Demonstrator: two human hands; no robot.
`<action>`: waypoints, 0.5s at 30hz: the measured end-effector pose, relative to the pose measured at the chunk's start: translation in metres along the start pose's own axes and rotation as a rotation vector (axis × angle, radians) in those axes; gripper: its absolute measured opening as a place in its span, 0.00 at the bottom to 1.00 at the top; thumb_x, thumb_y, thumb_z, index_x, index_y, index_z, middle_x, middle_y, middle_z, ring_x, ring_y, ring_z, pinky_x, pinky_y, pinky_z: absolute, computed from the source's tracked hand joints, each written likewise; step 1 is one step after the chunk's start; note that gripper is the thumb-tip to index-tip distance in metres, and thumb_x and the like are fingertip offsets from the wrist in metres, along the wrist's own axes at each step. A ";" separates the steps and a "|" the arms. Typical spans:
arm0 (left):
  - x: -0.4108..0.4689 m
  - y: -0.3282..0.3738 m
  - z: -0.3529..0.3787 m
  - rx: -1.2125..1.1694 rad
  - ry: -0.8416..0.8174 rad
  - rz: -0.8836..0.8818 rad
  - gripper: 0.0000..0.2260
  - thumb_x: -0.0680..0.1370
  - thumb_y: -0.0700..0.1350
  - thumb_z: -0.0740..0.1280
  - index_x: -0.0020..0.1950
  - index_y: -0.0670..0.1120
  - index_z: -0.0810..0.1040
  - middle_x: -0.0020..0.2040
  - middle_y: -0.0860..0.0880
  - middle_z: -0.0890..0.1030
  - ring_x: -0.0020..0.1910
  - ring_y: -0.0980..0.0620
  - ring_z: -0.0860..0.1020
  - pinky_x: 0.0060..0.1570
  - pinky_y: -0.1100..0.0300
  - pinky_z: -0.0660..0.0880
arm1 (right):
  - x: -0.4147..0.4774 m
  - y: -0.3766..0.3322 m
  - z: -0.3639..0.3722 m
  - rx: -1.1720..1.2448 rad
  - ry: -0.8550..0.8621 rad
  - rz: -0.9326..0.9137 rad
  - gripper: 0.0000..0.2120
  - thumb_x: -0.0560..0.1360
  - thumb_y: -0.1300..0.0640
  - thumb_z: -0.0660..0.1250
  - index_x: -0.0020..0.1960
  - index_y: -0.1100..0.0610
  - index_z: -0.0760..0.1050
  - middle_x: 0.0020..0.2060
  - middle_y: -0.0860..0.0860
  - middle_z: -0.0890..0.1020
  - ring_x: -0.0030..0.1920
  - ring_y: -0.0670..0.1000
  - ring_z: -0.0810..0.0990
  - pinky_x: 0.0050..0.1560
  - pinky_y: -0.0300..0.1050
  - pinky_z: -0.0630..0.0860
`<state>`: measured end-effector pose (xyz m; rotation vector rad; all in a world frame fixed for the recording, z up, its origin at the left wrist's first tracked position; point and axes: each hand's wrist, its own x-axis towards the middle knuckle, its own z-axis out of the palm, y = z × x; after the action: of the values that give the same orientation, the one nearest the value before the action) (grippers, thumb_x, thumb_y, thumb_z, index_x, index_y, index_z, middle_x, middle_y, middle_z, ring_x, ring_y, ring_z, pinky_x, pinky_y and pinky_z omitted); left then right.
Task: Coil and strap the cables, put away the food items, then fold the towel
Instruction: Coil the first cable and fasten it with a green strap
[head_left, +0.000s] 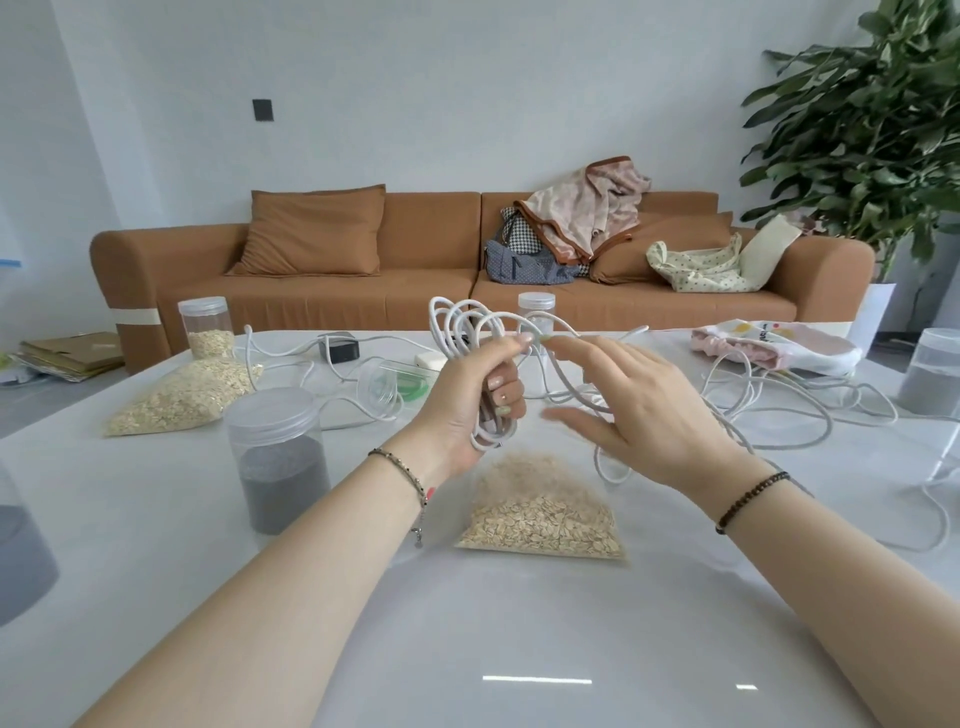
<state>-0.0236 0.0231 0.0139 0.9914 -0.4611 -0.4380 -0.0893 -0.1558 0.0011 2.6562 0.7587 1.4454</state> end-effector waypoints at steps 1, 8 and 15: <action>-0.001 -0.002 0.001 0.000 -0.028 -0.021 0.13 0.81 0.41 0.65 0.37 0.49 0.69 0.23 0.54 0.61 0.20 0.58 0.61 0.22 0.66 0.60 | 0.000 -0.001 0.003 -0.032 0.031 0.025 0.24 0.81 0.45 0.61 0.72 0.59 0.70 0.53 0.51 0.82 0.46 0.54 0.81 0.43 0.49 0.78; -0.005 -0.007 0.005 0.064 -0.160 -0.140 0.15 0.84 0.46 0.59 0.37 0.48 0.67 0.22 0.54 0.61 0.20 0.58 0.61 0.22 0.66 0.62 | -0.002 -0.004 0.019 -0.079 0.119 0.282 0.18 0.82 0.51 0.55 0.69 0.53 0.74 0.35 0.45 0.82 0.26 0.52 0.77 0.23 0.43 0.68; -0.005 -0.017 0.001 0.240 -0.323 -0.250 0.14 0.85 0.48 0.59 0.39 0.50 0.66 0.27 0.54 0.62 0.27 0.56 0.63 0.35 0.63 0.71 | 0.001 -0.005 0.011 0.041 0.260 0.308 0.14 0.83 0.54 0.57 0.64 0.53 0.76 0.41 0.43 0.85 0.30 0.48 0.80 0.25 0.45 0.73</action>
<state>-0.0311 0.0168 -0.0014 1.2231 -0.6951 -0.7880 -0.0821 -0.1484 -0.0062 2.7432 0.4022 1.8946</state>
